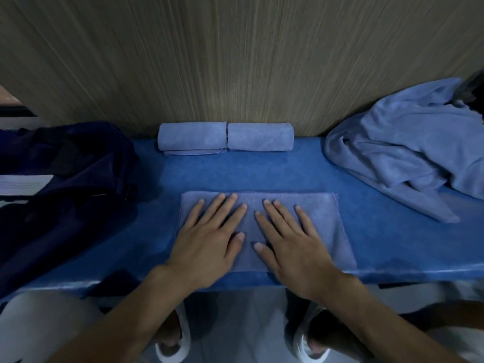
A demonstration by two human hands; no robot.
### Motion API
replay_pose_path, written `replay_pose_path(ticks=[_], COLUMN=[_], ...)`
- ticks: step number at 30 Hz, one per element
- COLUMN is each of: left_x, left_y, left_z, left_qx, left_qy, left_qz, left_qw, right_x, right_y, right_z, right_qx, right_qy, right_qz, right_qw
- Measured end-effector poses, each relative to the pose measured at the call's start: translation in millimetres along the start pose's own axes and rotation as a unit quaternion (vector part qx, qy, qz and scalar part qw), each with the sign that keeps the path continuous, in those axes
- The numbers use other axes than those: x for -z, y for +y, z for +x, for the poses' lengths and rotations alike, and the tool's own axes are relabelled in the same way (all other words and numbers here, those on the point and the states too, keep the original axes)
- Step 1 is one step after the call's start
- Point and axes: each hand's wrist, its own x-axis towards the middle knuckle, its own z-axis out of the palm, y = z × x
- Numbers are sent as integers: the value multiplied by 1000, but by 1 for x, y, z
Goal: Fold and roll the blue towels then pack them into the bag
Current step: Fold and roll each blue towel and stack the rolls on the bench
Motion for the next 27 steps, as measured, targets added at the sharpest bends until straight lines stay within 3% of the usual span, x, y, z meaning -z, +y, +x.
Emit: replay_pose_path(ticks=[5, 14, 19, 22, 27], left_x=[-3, -3, 6, -1, -5], left_y=[-22, -31, -4, 9, -17], left_z=[-4, -10, -2, -1, -8], left_qx=[24, 51, 10, -21, 18], left_qy=[-6, -15, 25, 13, -7], left_qz=[5, 10, 18, 8, 24], left_qw=[1000, 999, 999, 1000, 1000], right_x=[0, 5, 19, 8, 6], right_y=[25, 67, 34, 16, 44], right_z=[-4, -20, -2, 4, -1], right_qx=[-29, -169, -72, 3, -40], right_qy=[-26, -36, 0, -26, -58], right_qz=[-7, -28, -24, -3, -14], right_qw=[999, 984, 997, 1000, 997])
